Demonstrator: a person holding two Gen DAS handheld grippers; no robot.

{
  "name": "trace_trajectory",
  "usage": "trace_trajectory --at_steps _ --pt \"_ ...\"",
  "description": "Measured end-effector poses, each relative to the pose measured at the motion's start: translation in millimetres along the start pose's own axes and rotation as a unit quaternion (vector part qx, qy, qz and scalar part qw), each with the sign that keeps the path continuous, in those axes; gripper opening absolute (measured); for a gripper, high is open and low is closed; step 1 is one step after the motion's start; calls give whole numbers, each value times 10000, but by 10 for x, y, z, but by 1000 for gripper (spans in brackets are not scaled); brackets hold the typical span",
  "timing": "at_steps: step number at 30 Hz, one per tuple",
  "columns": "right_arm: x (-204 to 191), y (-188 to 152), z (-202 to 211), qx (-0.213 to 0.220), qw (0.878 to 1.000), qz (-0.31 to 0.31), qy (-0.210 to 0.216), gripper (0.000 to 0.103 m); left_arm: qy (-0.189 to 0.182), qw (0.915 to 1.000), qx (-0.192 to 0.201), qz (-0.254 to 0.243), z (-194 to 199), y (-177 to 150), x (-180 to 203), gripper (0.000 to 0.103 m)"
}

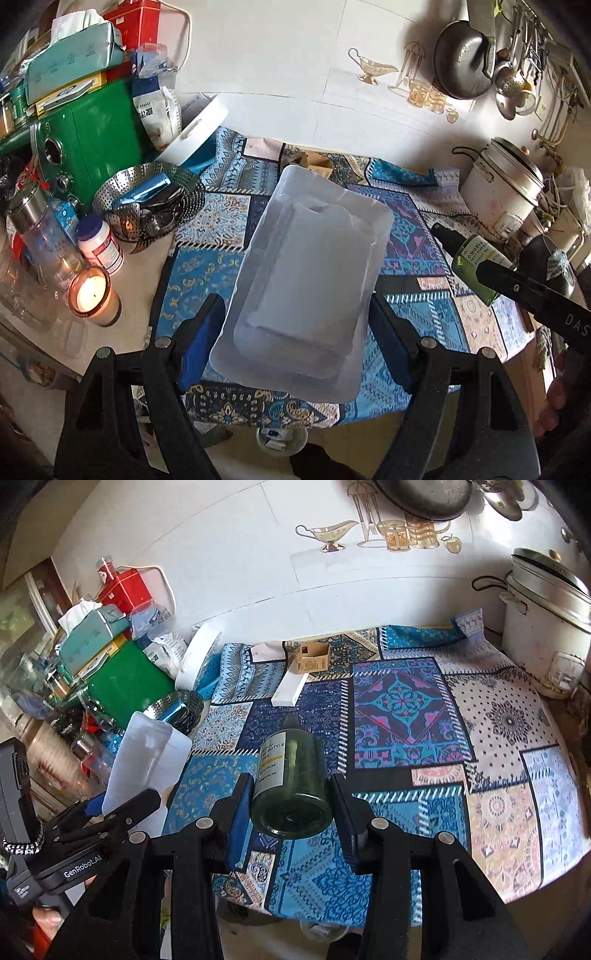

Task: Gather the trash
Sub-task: 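Carry the white tray and green bottle down toward the white bin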

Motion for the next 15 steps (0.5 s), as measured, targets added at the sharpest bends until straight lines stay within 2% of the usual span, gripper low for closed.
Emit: trace_trajectory --at_steps 8,15 --pt "-166 -829 159 -95 9984 -501 -228 39 -351 9978 -381 -405 312 -845 -75 78" --pt "-150 -1511 218 -376 9950 -813 -451 39 -580 9919 -970 -585 340 -1599 -126 78"
Point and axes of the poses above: each gripper's, at about its wrist camera, not at the fingertips, and z roughly against the way its jaws point, x to its right, y to its top, the point moved 8 cm from there along -z, roughly the way its jaws point, and after that the axes turned 7 degrees about -z, right-handed, at the moved point
